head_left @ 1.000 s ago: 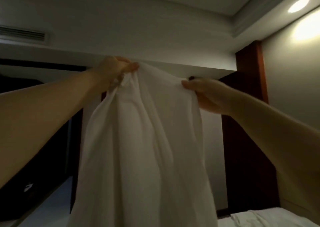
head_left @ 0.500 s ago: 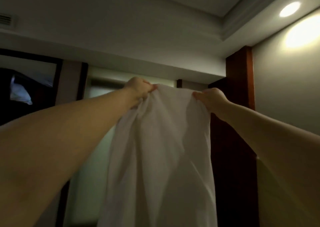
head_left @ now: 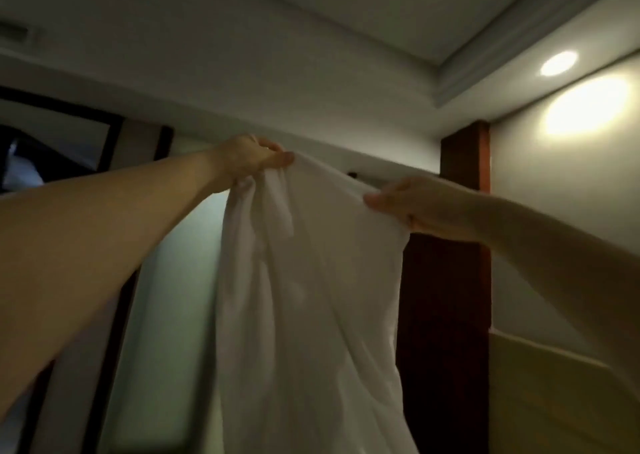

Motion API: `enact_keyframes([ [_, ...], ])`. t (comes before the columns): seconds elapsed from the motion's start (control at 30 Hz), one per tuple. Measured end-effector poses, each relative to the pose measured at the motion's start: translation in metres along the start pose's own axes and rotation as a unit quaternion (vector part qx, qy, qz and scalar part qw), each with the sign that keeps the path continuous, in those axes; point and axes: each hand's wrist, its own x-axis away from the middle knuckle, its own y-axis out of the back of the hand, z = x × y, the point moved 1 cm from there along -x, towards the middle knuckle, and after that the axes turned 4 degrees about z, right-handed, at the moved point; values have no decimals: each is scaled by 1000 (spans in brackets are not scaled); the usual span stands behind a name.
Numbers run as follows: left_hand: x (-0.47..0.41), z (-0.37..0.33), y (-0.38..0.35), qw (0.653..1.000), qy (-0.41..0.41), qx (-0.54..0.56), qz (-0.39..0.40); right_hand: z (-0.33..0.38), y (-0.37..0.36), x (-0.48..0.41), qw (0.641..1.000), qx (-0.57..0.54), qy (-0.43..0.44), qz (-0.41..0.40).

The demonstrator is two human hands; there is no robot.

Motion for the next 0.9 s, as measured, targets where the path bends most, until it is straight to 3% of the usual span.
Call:
enact_keyframes([
  [0.1, 62, 44, -10, 993, 57, 14, 102, -37, -72, 31, 990, -89, -47, 101],
  [0.27, 204, 145, -13, 963, 194, 24, 187, -102, -213, 63, 980, -166, -97, 46],
  [0.37, 300, 198, -10, 945, 270, -6, 186, -110, -299, 82, 965, -220, -121, 73],
  [0.47, 377, 233, 5, 946, 303, -48, 100, -103, -362, 96, 959, -252, -101, 85],
  [0.57, 422, 246, 28, 951, 305, -14, 50, -100, -399, 106, 945, -300, -99, 86],
  [0.73, 442, 248, 39, 938, 330, 52, 96, -110, -410, 111, 922, -351, -103, 125],
  [0.83, 434, 244, 24, 925, 356, 15, 130, -123, -415, 111, 950, -285, -118, 36],
  [0.9, 422, 243, 6, 917, 359, -78, 156, -128, -418, 110, 975, -200, -89, -29],
])
